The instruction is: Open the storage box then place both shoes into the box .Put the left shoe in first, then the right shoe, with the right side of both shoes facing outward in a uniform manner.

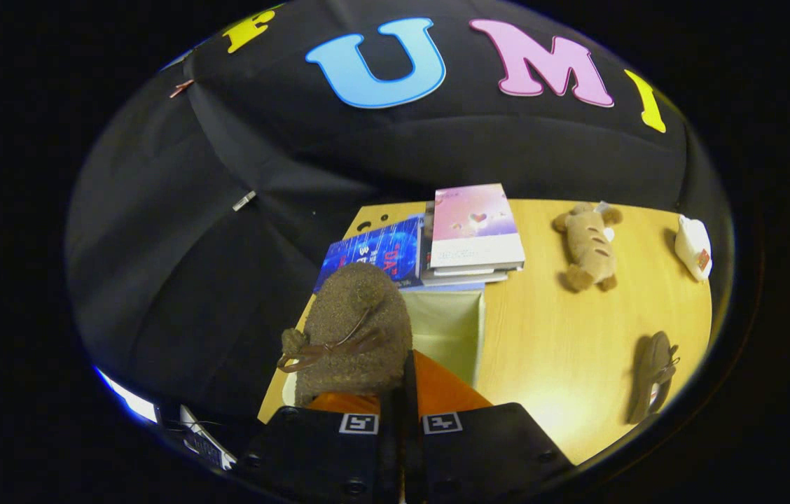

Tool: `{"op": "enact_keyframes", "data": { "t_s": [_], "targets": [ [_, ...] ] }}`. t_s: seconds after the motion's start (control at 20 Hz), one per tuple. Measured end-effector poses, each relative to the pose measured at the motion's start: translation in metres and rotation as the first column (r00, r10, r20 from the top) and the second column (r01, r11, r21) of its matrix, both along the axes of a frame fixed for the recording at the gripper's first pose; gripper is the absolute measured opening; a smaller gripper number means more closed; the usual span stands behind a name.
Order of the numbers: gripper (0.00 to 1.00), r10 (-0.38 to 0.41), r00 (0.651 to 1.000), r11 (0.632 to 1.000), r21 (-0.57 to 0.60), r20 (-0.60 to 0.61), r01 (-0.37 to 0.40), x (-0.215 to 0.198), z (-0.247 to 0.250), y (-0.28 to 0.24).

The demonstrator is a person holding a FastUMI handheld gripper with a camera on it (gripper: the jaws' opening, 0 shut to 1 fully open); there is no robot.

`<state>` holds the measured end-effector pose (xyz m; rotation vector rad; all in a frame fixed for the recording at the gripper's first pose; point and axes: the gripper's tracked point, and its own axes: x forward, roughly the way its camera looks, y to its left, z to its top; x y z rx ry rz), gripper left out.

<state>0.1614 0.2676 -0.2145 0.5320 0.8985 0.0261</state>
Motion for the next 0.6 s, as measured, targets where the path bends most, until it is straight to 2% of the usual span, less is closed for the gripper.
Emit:
{"op": "enact_keyframes", "data": {
  "t_s": [0.3, 0.5, 0.55, 0.6],
  "targets": [
    [0.08, -0.001, 0.994, 0.998, -0.057, -0.108, -0.005, 0.006, -0.049, 0.027],
    [0.09, 0.024, 0.989, 0.999, -0.04, -0.148, -0.03, 0.003, -0.063, 0.045],
    [0.11, 0.038, 0.988, 0.999, -0.014, -0.147, -0.04, 0.004, -0.063, 0.052],
    [0.18, 0.06, 0.987, 0.998, 0.015, -0.149, -0.058, 0.003, -0.062, 0.062]
  ]
}}
